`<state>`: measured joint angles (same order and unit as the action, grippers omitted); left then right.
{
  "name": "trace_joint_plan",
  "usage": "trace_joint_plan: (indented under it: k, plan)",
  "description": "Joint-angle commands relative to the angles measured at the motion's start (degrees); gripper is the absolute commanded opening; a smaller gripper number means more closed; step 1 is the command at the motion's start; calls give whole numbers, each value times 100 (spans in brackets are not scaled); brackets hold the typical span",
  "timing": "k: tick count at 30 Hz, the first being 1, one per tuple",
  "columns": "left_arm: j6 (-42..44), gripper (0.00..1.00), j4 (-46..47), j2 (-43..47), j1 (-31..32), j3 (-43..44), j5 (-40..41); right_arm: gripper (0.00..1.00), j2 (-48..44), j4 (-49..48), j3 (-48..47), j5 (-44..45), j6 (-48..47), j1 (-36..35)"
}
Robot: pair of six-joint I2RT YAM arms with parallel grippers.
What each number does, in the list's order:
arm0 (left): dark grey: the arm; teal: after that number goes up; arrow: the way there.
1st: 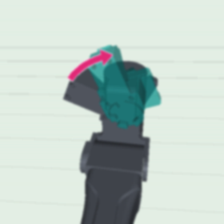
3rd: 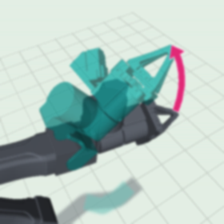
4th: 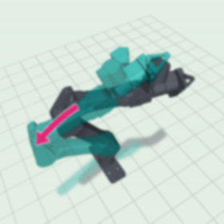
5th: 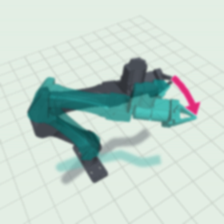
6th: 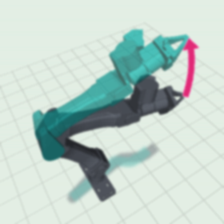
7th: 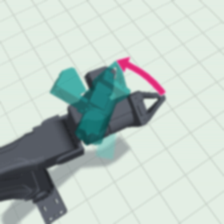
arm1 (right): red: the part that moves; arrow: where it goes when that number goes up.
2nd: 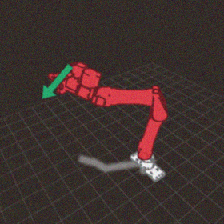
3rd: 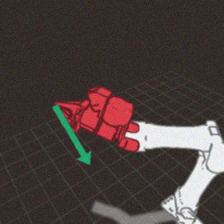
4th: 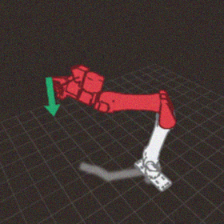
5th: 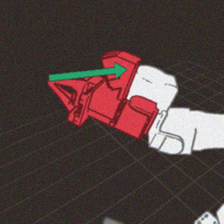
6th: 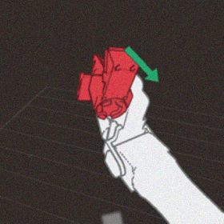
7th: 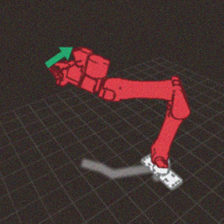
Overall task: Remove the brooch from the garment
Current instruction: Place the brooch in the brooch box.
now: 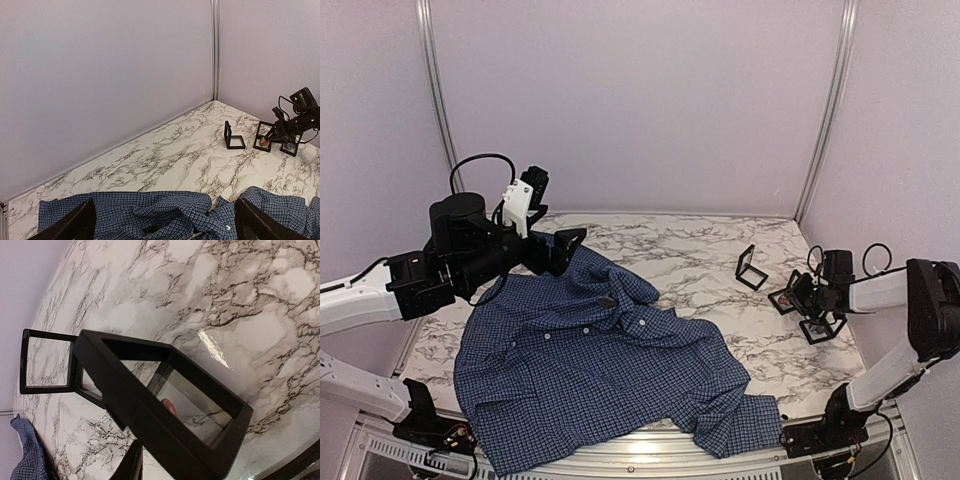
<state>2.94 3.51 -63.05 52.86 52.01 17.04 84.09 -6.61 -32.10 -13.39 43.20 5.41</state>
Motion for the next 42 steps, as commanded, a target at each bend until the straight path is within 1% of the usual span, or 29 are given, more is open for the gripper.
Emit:
trace_joint_plan:
  k: [1, 9, 17, 18, 25, 29, 31, 35, 42]
  plan:
    - [-41, 99, -96, -56, -25, 80, -93, 23, -175, 338, -200, 153, -182, 4]
    - [-83, 99, -93, -56, -30, 99, -145, 28, -240, 582, -221, 247, -391, 3]
    - [-235, 99, -140, -24, -29, 134, -236, 30, -220, 635, -266, 223, -538, 4]
    - [-243, 99, -140, -17, -29, 126, -257, 31, -231, 764, -284, 223, -563, 4]
    - [-786, 99, -131, -1, -25, 51, -386, 35, -291, 966, -330, 247, -750, -3]
    - [-988, 99, -139, 6, -36, 4, -397, 35, -364, 1048, -338, 255, -822, -38]
    - [-1140, 99, -156, -11, -52, -21, -438, 36, -460, 1115, -360, 315, -870, -125]
    - [-1529, 99, -214, -74, -118, -110, -549, 40, -690, 1400, -508, 504, -988, -484]
    - [-2425, 99, -312, -198, -284, -401, -789, 49, -1170, 1660, -799, 650, -1167, -1495]
